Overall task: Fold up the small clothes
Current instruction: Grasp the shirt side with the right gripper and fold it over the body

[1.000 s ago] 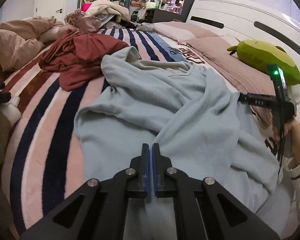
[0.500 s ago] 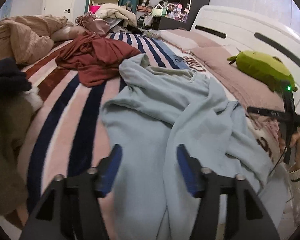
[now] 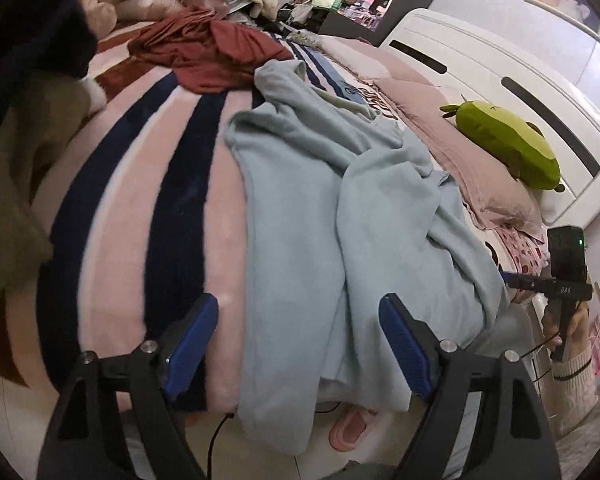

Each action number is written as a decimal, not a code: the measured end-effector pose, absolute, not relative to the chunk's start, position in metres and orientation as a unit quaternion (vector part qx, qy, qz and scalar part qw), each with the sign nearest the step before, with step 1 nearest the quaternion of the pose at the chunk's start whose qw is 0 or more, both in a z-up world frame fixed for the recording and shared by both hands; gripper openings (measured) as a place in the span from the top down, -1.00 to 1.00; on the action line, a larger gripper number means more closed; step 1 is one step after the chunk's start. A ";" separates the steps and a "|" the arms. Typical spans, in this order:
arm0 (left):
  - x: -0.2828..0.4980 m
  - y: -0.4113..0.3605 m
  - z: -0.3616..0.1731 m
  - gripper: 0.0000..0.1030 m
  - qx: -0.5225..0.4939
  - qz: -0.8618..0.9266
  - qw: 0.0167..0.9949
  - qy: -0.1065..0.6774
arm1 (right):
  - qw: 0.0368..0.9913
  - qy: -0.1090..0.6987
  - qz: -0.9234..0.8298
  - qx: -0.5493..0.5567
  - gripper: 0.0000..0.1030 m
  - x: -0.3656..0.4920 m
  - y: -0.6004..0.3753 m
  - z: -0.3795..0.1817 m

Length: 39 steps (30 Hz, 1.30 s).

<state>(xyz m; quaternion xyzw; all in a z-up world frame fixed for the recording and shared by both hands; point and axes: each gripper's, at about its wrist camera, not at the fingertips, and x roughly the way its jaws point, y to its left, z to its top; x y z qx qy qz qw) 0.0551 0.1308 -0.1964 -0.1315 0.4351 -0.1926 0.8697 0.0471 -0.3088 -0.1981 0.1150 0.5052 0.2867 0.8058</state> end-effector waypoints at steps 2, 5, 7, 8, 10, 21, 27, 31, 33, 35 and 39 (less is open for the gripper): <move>0.053 0.131 -0.198 -0.55 -0.141 -0.201 0.867 0.434 | 0.804 0.517 0.281 0.085 0.08 0.041 -0.303 -0.201; 0.051 0.129 -0.200 -0.55 -0.144 -0.200 0.865 0.438 | 0.804 0.523 0.278 0.053 0.63 0.036 -0.290 -0.205; 0.051 0.128 -0.200 -0.55 -0.141 -0.197 0.866 0.439 | 0.802 0.523 0.284 0.054 0.90 0.034 -0.283 -0.203; 0.050 0.128 -0.198 -0.55 -0.140 -0.196 0.867 0.437 | 0.799 0.515 0.302 0.066 0.90 0.032 -0.280 -0.199; 0.048 0.130 -0.197 -0.55 -0.141 -0.197 0.868 0.434 | 0.784 0.512 0.339 0.086 0.90 0.029 -0.271 -0.195; 0.058 0.133 -0.197 -0.58 -0.137 -0.207 0.863 0.440 | 0.805 0.522 0.275 0.063 -0.16 0.039 -0.285 -0.198; 0.073 0.129 -0.202 -0.62 -0.150 -0.211 0.858 0.443 | 0.773 0.531 0.326 0.115 -0.22 0.058 -0.287 -0.216; 0.078 0.113 -0.203 -0.59 -0.132 -0.234 0.852 0.450 | 0.758 0.526 0.354 0.151 -0.21 0.067 -0.284 -0.218; 0.082 0.099 -0.206 -0.52 -0.111 -0.215 0.858 0.452 | 0.761 0.520 0.361 0.143 -0.17 0.072 -0.274 -0.217; 0.085 0.085 -0.206 -0.31 -0.085 -0.202 0.866 0.449 | 0.768 0.513 0.357 0.137 0.12 0.077 -0.267 -0.215; 0.083 0.070 -0.204 0.37 -0.042 -0.186 0.874 0.448 | 0.781 0.507 0.341 0.129 0.74 0.085 -0.258 -0.217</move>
